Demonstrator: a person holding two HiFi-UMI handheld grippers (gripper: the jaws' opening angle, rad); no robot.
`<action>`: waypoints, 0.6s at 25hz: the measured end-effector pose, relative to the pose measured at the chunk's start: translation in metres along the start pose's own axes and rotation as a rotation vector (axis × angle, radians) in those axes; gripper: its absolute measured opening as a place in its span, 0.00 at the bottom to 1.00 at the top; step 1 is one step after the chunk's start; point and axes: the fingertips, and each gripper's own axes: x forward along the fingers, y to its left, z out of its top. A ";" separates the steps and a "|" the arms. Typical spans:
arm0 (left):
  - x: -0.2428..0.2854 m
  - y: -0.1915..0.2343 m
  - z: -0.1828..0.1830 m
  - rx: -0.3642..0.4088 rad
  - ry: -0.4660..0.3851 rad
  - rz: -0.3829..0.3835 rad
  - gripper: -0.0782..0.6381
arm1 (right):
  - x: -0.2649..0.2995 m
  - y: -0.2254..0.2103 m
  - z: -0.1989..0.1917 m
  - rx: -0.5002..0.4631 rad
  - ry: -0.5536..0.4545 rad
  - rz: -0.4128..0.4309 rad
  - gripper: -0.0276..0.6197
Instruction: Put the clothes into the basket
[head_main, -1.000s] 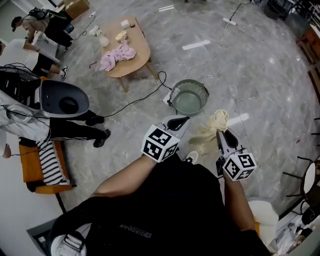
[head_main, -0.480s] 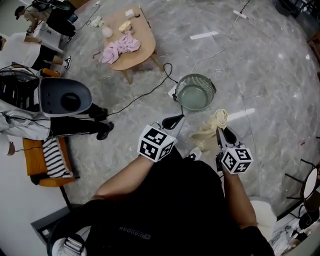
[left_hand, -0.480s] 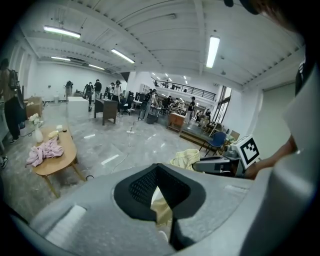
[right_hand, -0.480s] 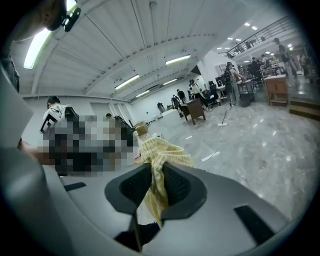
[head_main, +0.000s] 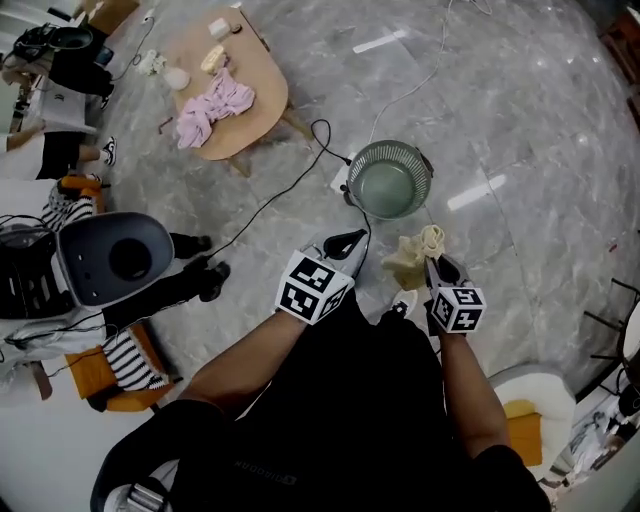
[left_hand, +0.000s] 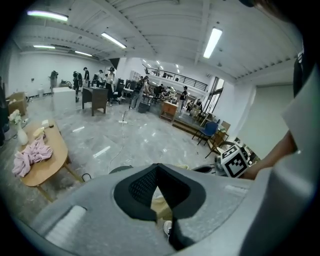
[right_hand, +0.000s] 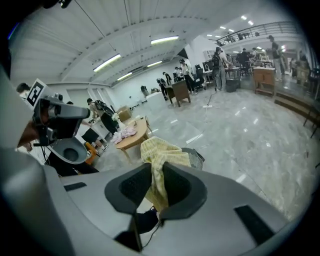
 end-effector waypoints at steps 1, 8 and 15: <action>0.006 0.007 0.000 -0.002 0.011 -0.015 0.11 | 0.012 -0.003 -0.006 0.006 0.021 -0.016 0.16; 0.041 0.055 -0.018 -0.015 0.081 -0.067 0.11 | 0.105 -0.030 -0.039 0.060 0.152 -0.087 0.16; 0.062 0.096 -0.035 -0.002 0.124 -0.041 0.11 | 0.194 -0.067 -0.071 0.104 0.288 -0.122 0.16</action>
